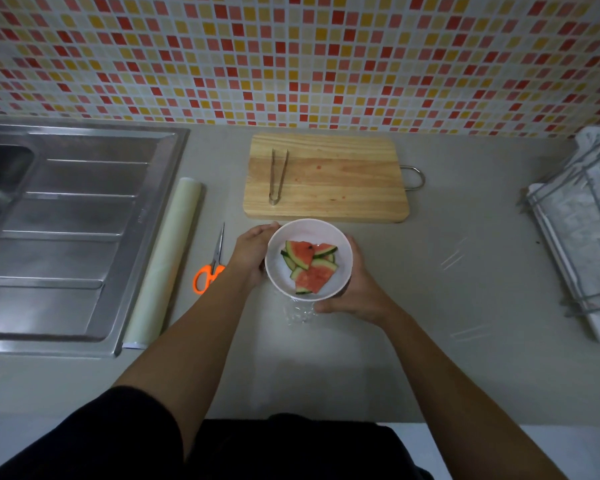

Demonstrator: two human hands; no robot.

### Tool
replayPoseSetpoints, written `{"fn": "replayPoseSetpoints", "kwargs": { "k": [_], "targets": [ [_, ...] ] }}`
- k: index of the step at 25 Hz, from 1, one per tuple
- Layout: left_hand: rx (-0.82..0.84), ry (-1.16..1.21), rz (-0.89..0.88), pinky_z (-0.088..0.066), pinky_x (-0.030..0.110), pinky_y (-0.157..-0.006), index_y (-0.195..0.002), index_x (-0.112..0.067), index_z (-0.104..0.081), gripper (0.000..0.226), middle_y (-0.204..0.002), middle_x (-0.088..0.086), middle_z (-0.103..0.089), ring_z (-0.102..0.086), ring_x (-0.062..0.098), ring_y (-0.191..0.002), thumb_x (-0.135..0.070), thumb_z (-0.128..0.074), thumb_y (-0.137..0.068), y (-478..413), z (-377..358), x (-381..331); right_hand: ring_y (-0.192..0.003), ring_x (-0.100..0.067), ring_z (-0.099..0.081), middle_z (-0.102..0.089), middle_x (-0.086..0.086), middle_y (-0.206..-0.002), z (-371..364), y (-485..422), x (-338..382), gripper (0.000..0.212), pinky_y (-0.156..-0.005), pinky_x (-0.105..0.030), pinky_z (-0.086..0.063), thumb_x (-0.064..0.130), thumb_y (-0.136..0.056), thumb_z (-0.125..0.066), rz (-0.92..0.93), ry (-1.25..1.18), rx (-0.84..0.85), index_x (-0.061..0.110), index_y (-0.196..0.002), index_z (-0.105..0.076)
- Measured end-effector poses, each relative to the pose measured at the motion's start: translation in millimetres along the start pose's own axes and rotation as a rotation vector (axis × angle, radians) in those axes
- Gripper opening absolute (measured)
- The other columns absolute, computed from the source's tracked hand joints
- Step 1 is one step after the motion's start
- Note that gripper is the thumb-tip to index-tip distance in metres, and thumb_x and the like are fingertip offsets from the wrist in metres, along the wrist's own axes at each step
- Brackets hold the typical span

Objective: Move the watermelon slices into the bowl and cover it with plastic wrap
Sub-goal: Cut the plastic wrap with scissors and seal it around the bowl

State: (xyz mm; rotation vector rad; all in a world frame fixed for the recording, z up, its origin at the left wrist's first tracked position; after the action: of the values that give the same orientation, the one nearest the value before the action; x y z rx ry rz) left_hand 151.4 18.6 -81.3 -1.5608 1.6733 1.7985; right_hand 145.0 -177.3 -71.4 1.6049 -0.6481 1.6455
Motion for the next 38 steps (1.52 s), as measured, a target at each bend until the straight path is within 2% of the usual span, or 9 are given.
{"fn": "replayPoseSetpoints", "kwargs": {
  "k": [4,8,14,17,19,25,28,33,38],
  "targets": [
    [-0.01,0.015,0.024,-0.057,0.032,-0.061,-0.092,-0.003,-0.068,0.011,-0.079,0.013,-0.07,-0.067,0.023,-0.064,-0.013,-0.068,-0.085,0.4,-2.5,-0.1,-0.119,0.003,-0.052,-0.054,0.031,-0.124,-1.5,-0.7,-10.1,0.11,-0.09,-0.012,-0.047,0.016,-0.042,-0.093,0.038,0.069,-0.092,0.056,-0.125,-0.033],
    [0.005,0.018,0.037,-0.055,0.027,-0.054,-0.08,-0.005,-0.066,0.005,-0.07,0.011,-0.067,-0.064,0.022,-0.057,-0.009,-0.068,-0.083,1.7,-2.4,-0.7,-0.123,-0.011,-0.052,-0.056,0.017,-0.128,3.5,-0.8,-2.3,0.108,-0.104,-0.039,-0.042,0.036,-0.037,-0.094,0.063,0.321,-0.215,0.039,-0.13,-0.04],
    [0.027,-0.075,0.037,-0.035,0.026,-0.049,-0.069,-0.012,-0.065,0.014,-0.067,0.008,-0.057,-0.05,0.02,-0.049,-0.008,-0.065,-0.082,1.0,0.6,-2.5,-0.145,-0.03,-0.007,-0.015,-0.009,-0.156,20.1,4.2,-8.2,0.119,-0.117,-0.044,-0.006,0.049,-0.055,-0.083,-0.262,0.93,-0.127,0.016,-0.148,-0.016],
    [0.021,-0.051,0.048,-0.042,0.027,-0.054,-0.078,-0.01,-0.067,0.004,-0.068,0.008,-0.062,-0.056,0.021,-0.051,-0.011,-0.067,-0.082,0.0,1.2,-0.5,-0.138,-0.027,-0.031,-0.03,-0.016,-0.149,32.1,22.8,-10.4,0.078,-0.114,-0.032,-0.023,0.011,-0.076,-0.069,-0.327,0.623,-0.258,0.007,-0.143,-0.03],
    [0.019,-0.028,0.053,-0.047,0.024,-0.052,-0.08,-0.009,-0.068,0.004,-0.066,0.007,-0.066,-0.06,0.02,-0.051,-0.012,-0.069,-0.082,-1.2,2.0,1.2,-0.101,-0.015,-0.061,-0.06,-0.01,-0.118,29.0,39.7,-14.1,0.04,-0.095,-0.03,-0.045,0.014,-0.088,-0.057,-0.368,0.352,-0.473,0.007,-0.127,-0.052],
    [0.032,-0.003,0.061,-0.05,0.034,-0.066,-0.088,-0.006,-0.069,0.009,-0.075,0.011,-0.067,-0.062,0.025,-0.064,-0.012,-0.07,-0.082,-1.7,2.0,5.6,-0.047,0.004,-0.045,-0.052,0.01,-0.055,-6.4,43.9,-21.5,0.025,-0.057,-0.018,-0.038,0.024,-0.095,-0.05,-0.362,-0.106,-0.669,0.019,-0.07,-0.052],
    [0.045,-0.014,0.051,-0.043,0.029,-0.055,-0.09,-0.014,-0.067,0.006,-0.075,0.008,-0.063,-0.055,0.023,-0.059,-0.011,-0.065,-0.085,3.2,1.8,6.6,-0.05,0.001,-0.047,-0.052,0.002,-0.061,0.1,37.5,-14.9,0.007,-0.059,-0.023,-0.039,0.014,-0.092,-0.053,-0.319,-0.178,-0.826,0.02,-0.09,-0.051],
    [0.114,-0.056,0.013,-0.038,0.017,-0.038,-0.096,-0.015,-0.066,0.013,-0.072,0.006,-0.062,-0.051,0.016,-0.048,-0.014,-0.053,-0.094,10.7,0.1,0.7,-0.094,-0.019,-0.062,-0.069,-0.009,-0.106,3.5,29.6,0.3,0.03,-0.086,-0.029,-0.047,0.005,-0.092,-0.048,-0.197,0.16,-0.851,0.012,-0.116,-0.065],
    [0.148,-0.065,-0.031,-0.04,0.019,-0.041,-0.096,-0.001,-0.067,0.024,-0.066,0.01,-0.057,-0.048,0.019,-0.052,-0.017,-0.049,-0.098,14.1,1.0,3.2,-0.092,-0.029,-0.055,-0.055,-0.02,-0.099,0.6,23.1,7.3,0.034,-0.07,-0.017,-0.029,-0.005,-0.087,-0.042,-0.202,0.344,-0.762,0.002,-0.112,-0.063]
  ]
}}
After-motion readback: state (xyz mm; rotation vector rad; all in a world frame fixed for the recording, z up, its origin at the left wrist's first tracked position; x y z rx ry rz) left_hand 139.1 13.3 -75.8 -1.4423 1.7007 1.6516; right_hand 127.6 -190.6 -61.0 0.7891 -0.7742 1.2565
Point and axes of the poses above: each hand's wrist, its own y-axis away from the middle knuckle, its own z-axis out of the back of the hand, x = y × z, the point moved 5 cm from there along -y, towards the middle knuckle
